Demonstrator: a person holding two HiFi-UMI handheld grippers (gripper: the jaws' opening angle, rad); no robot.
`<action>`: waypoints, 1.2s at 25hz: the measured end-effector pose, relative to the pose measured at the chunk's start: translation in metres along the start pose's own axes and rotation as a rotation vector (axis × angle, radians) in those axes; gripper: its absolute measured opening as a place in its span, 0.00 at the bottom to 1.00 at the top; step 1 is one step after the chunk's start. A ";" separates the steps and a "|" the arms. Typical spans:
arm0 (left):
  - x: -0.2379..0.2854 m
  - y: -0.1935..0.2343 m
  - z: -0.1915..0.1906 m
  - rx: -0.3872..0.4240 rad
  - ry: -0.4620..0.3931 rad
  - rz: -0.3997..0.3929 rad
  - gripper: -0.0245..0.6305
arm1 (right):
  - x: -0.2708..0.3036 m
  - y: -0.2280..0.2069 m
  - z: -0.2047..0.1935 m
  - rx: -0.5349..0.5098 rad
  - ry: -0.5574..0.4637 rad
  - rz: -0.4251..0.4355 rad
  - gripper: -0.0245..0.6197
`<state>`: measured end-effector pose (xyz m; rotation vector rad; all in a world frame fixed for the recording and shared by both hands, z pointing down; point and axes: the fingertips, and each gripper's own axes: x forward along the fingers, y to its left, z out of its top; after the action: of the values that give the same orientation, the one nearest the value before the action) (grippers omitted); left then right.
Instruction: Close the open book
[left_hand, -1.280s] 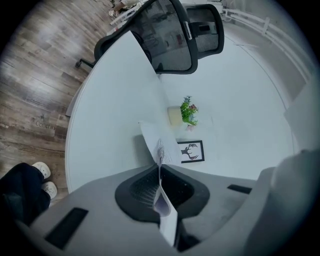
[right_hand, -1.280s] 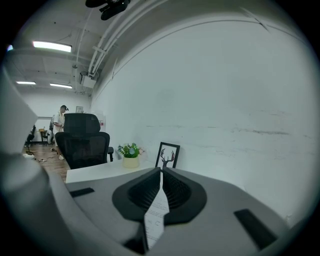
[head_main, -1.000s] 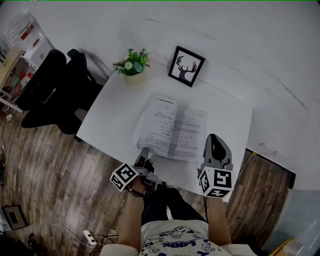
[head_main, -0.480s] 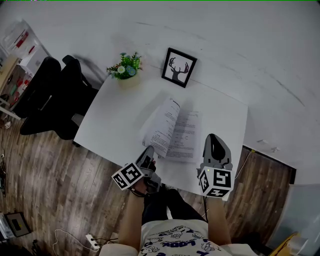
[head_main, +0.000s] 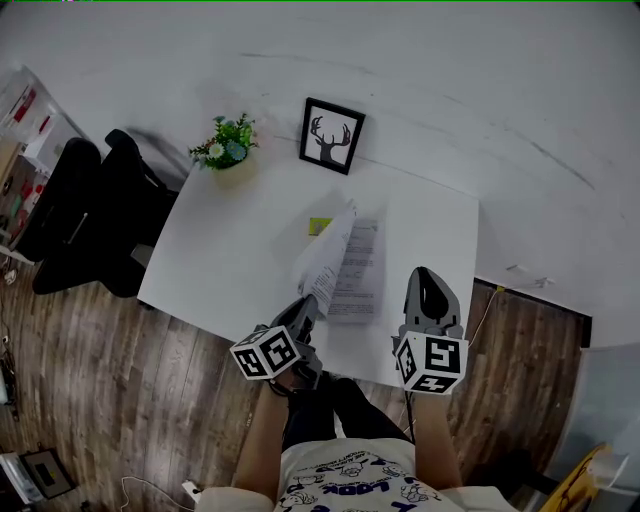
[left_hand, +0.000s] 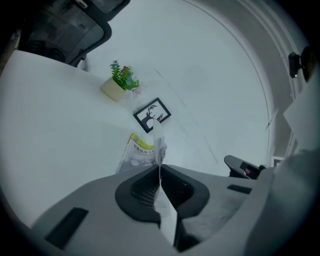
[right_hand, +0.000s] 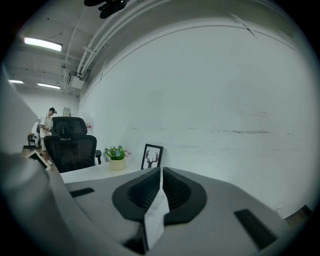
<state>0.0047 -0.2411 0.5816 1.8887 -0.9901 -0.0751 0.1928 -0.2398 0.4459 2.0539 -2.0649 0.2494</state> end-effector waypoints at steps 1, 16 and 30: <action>0.003 -0.003 -0.004 0.027 0.020 -0.004 0.08 | -0.002 -0.003 -0.001 0.003 0.001 -0.008 0.09; 0.039 -0.024 -0.076 0.382 0.303 0.032 0.09 | -0.023 -0.036 -0.017 0.042 0.024 -0.091 0.09; 0.060 -0.024 -0.114 0.537 0.448 0.073 0.21 | -0.029 -0.052 -0.021 0.058 0.026 -0.116 0.09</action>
<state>0.1092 -0.1934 0.6439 2.2048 -0.8112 0.6904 0.2454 -0.2062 0.4568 2.1833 -1.9373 0.3181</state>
